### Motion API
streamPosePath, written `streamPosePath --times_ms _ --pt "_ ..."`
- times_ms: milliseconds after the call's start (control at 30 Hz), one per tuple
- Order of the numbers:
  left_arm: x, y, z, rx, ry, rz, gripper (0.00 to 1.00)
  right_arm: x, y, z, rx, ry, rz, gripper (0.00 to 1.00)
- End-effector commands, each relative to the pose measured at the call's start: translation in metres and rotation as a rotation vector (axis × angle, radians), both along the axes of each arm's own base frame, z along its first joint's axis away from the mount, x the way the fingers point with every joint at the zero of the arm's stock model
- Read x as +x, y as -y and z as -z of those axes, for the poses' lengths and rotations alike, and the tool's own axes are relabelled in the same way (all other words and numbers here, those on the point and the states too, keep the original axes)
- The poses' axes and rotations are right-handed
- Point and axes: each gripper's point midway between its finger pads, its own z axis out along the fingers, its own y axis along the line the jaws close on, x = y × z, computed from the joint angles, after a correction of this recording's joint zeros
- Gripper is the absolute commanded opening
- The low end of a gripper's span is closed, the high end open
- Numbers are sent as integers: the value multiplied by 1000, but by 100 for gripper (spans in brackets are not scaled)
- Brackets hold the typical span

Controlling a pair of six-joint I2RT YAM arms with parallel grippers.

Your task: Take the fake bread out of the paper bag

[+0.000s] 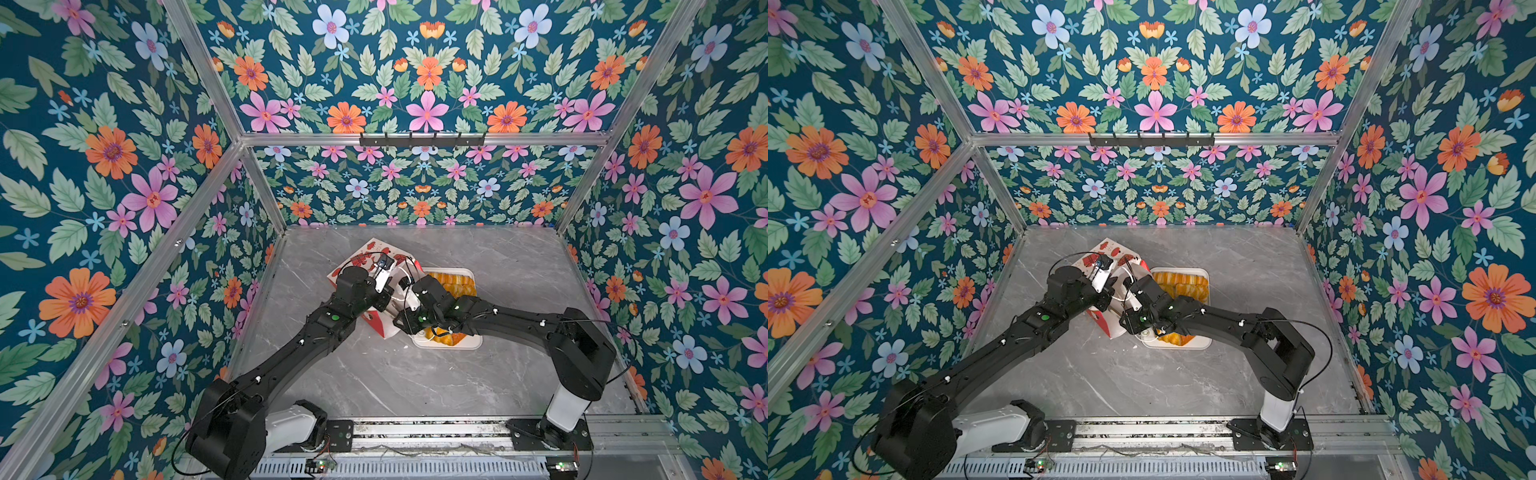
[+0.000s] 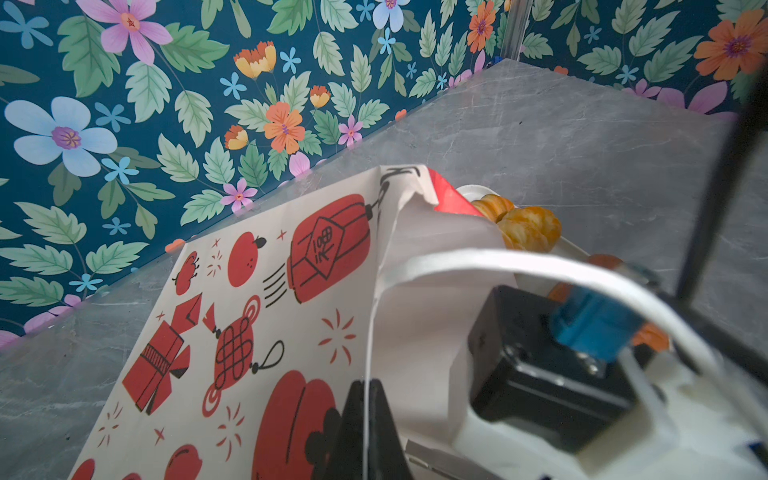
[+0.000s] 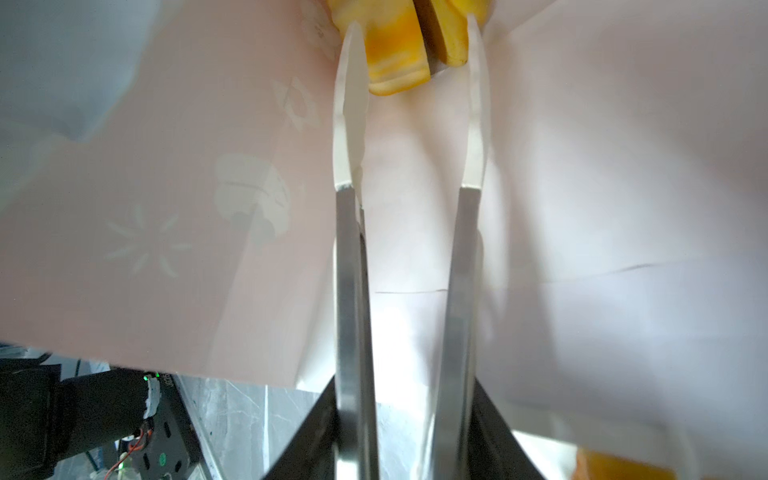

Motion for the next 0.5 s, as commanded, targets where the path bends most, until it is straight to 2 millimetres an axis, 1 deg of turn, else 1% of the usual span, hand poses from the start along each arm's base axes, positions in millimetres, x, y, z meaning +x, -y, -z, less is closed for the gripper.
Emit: streamPosePath --times_ms 0,167,267,467 --pt "1 4 -11 -21 25 14 0 1 1 0 -42 38 -29 41" --pt "2 4 -12 -24 23 15 0 6 -6 -7 -99 84 -33 41" --pt "2 4 -13 -25 24 14 0 11 -10 -7 -115 88 -31 40" --pt "1 6 -13 -29 22 21 0 20 -7 -4 -177 109 -11 40"
